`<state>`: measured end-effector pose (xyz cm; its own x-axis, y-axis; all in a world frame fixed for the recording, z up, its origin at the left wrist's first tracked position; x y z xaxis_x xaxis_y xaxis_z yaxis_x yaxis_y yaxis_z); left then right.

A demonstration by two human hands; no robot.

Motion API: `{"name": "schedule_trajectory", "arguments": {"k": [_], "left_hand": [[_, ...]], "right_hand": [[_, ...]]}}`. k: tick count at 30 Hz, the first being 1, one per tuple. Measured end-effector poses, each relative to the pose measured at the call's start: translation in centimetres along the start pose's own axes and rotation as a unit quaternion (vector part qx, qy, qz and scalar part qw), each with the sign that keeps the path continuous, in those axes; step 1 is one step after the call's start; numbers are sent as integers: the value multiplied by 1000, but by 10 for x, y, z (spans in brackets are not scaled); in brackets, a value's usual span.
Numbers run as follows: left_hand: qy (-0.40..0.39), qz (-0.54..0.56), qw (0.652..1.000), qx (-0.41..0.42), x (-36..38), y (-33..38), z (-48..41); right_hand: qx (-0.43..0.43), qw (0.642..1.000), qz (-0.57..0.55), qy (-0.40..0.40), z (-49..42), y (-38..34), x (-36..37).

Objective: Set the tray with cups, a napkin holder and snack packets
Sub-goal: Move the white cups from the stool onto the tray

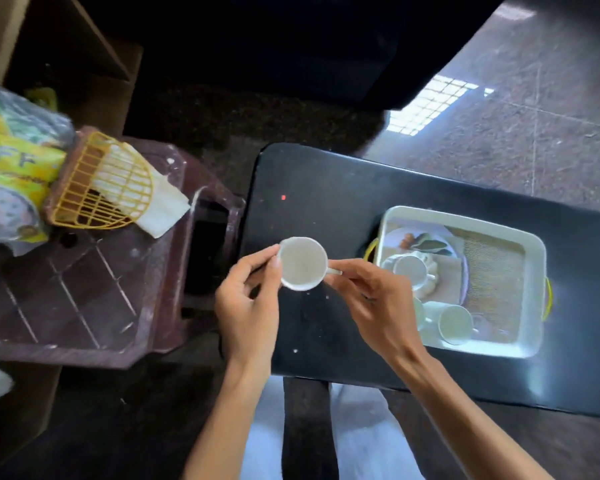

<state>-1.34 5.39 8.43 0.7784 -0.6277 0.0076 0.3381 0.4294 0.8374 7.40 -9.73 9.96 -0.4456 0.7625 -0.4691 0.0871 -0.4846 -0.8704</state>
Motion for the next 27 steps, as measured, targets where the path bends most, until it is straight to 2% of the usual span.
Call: {"name": "schedule_trajectory", "arguments": {"k": [6,14,20,27], "left_hand": [[-91,-30,995,-14,101,-18,25],[-98,-116,988,-11,202,-57,47],[-100,-196,975,4,240,-76,52],[-68,-316,944,68,254,-85,52]], "right_hand": [[32,997,-8,76,4,49,-97],[36,992,64,103,11,121,-186],[48,991,67,106,7,163,-213],[60,993,62,81,7,191,-211]]}}
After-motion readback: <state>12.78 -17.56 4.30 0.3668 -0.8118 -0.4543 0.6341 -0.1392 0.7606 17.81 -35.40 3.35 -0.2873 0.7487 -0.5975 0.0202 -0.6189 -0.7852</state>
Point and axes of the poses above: each hand's wrist, its own z-axis away from the middle knuckle, its own x-axis out of the palm, y = z × x, the point moved 3 cm from there along -z, towards the middle knuckle, and after that the axes turned 3 degrees about -x, right-handed, at the moved point
